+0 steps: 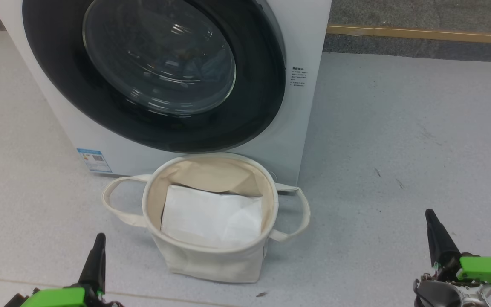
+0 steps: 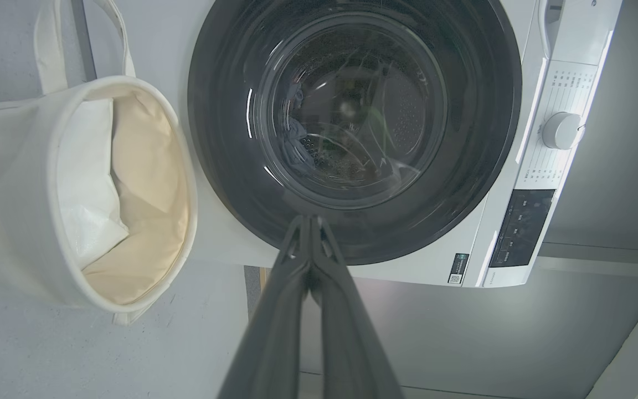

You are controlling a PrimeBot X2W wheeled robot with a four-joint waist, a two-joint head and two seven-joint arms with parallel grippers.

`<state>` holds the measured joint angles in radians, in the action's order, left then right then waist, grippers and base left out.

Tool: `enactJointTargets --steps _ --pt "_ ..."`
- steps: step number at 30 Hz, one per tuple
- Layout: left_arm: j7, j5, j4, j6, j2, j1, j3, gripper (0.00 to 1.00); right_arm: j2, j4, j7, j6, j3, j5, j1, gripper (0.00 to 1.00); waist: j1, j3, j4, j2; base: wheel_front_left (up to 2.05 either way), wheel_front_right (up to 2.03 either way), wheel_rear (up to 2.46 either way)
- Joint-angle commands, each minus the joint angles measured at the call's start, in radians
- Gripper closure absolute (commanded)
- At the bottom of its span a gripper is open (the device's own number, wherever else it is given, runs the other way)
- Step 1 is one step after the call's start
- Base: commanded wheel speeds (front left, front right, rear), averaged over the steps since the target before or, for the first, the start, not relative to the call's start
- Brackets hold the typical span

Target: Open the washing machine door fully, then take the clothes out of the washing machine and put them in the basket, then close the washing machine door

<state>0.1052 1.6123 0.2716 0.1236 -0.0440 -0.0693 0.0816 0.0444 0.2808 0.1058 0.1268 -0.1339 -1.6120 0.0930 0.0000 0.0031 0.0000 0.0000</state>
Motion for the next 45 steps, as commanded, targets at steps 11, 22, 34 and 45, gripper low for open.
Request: enactJointTargets --steps 11,22,34,45 --pt "0.008 -0.003 -0.027 0.007 -0.006 -0.039 0.032 1.0 0.006 -0.036 0.007 0.004 0.02 0.003 0.015 1.0 0.0 0.0 0.0 0.0 0.0 0.0 0.0" --pt "0.008 -0.003 -0.027 0.007 -0.006 -0.039 0.032 1.0 0.006 -0.036 0.007 0.004 0.02 0.003 0.015 1.0 0.0 0.0 0.0 0.0 0.0 0.0 0.0" --pt "-0.002 0.0 0.03 -0.001 0.002 0.007 -0.002 0.0 -0.003 0.032 -0.001 0.0 0.002 0.0 -0.003 0.0 0.0 0.0 0.0 0.0 0.0 0.0 0.0" --pt "-0.023 0.004 0.046 -0.012 0.004 0.011 -0.007 0.0 -0.005 0.061 -0.024 0.0 0.026 -0.015 0.001 0.0 0.0015 -0.003 0.002 0.0 0.0 0.0 0.0"
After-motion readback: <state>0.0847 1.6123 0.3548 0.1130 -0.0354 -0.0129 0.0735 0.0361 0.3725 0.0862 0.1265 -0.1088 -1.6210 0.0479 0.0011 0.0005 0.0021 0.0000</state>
